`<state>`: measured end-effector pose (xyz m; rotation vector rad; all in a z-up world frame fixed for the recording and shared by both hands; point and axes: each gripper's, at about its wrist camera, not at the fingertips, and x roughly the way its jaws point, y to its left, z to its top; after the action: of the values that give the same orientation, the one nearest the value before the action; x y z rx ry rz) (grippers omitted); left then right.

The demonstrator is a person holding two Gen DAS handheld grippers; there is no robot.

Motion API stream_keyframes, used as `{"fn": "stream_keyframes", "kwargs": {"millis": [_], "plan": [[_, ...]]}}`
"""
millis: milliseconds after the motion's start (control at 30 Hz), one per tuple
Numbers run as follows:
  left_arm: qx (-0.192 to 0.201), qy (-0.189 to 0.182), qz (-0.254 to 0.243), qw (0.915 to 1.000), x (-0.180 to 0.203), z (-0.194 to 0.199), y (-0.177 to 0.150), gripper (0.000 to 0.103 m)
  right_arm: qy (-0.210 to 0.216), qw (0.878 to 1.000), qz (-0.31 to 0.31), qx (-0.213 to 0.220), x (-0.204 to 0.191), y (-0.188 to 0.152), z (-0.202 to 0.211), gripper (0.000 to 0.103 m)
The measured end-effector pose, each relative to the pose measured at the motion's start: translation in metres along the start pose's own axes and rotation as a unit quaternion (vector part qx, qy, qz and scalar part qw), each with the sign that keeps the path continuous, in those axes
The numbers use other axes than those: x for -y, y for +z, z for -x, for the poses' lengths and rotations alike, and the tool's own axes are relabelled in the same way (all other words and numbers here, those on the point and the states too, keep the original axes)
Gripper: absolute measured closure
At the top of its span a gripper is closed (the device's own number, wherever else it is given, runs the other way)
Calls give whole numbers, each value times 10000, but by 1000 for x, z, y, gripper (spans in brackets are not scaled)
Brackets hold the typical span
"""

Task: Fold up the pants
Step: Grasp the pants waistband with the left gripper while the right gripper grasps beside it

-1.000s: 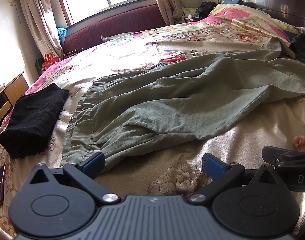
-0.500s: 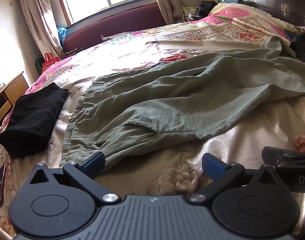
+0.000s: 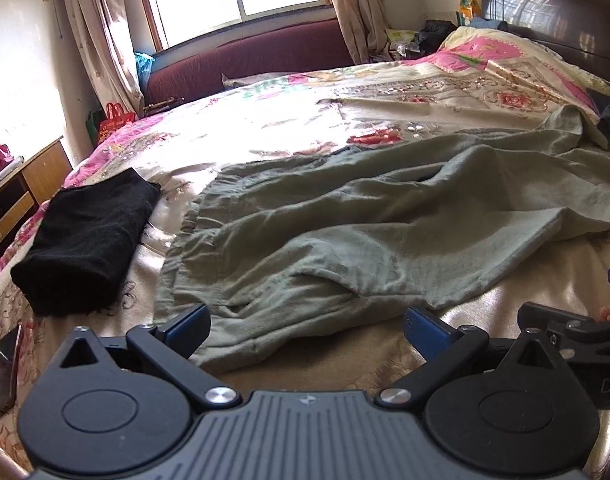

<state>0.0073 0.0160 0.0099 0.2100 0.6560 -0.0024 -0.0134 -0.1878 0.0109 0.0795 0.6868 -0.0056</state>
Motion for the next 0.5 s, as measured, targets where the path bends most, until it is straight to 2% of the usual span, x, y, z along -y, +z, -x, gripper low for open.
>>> {"fn": "stream_keyframes", "kwargs": {"millis": [100, 167, 333, 433, 500], "plan": [[169, 293, -243, 9991, -17, 3, 3, 0, 237, 9983, 519, 117, -16, 8, -5, 1], [133, 395, -436, 9982, -33, 1, 2, 0, 480, 9942, 942, 210, -32, 13, -9, 1], [-299, 229, -788, 9962, -61, -17, -2, 0, 1092, 9786, 1737, 185, -74, 25, -30, 3], [-538, 39, -781, 9955, -72, -28, -3, 0, 1227, 9657, 2282, 161, -101, 28, -43, 12], [-696, -50, -693, 9951, -80, -39, -5, 0, 1348, 9571, 2564, 68, -114, 29, -52, 23]]}}
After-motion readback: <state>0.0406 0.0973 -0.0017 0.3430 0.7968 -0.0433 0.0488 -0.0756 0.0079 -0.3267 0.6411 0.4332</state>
